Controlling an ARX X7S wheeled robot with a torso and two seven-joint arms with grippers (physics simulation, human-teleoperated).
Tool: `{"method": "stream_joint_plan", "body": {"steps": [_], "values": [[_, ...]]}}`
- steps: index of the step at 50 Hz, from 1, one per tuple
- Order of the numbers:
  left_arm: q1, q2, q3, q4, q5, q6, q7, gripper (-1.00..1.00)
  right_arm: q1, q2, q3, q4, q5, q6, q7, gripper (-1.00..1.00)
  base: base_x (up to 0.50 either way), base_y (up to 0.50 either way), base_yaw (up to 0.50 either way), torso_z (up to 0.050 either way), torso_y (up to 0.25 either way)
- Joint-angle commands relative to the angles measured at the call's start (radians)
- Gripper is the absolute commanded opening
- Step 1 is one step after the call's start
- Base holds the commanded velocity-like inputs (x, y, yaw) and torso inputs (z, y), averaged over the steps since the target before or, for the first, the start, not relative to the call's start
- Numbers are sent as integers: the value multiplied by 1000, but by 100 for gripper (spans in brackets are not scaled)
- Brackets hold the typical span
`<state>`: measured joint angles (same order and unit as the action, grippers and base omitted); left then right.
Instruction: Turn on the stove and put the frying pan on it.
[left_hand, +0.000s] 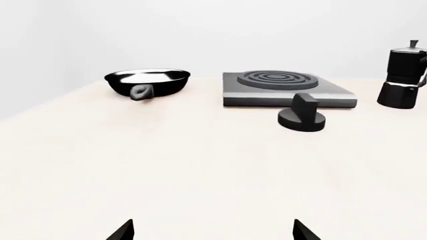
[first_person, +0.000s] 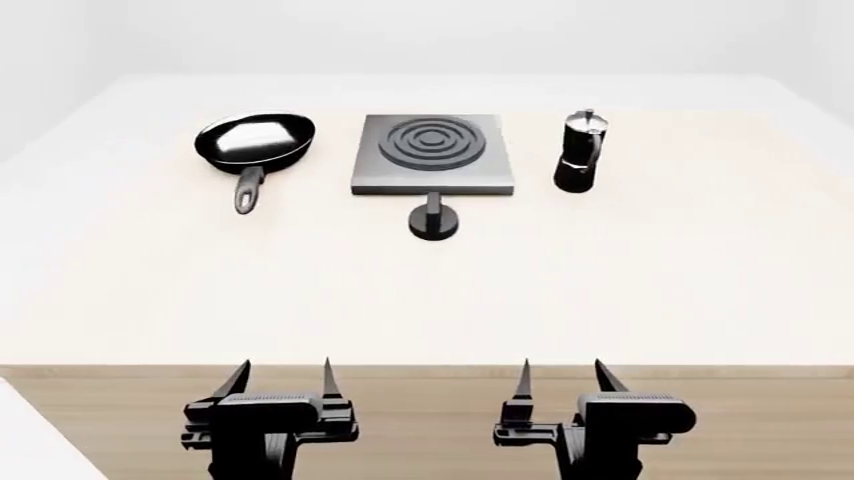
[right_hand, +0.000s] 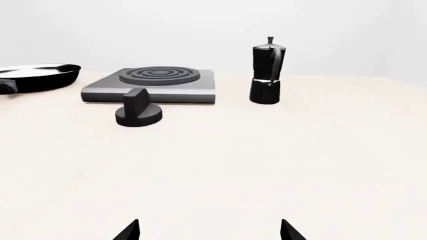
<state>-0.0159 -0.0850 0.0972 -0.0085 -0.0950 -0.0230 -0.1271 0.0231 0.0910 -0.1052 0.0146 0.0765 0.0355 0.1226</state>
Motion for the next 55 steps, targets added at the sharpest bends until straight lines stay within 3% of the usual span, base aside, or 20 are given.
{"method": "stream_joint_plan", "body": {"steps": [1, 10, 18, 55], "values": [[-3, -13, 16, -3, -12, -1, -17, 100, 2, 13, -19, 0, 7, 4, 16, 100, 0, 500, 0, 0, 0], [-5, -21, 22, -4, -33, -5, -23, 100, 2, 19, -27, -2, 7, 2, 37, 100, 2, 500, 0, 0, 0], [-7, -28, 32, -7, -36, 1, -32, 100, 8, 21, -24, -3, 36, 28, 46, 100, 29, 0, 0, 0, 0], [-13, -52, 59, -5, -73, -10, -65, 100, 11, 48, -53, 5, 79, 12, 60, 100, 496, 0, 0, 0, 0]]}}
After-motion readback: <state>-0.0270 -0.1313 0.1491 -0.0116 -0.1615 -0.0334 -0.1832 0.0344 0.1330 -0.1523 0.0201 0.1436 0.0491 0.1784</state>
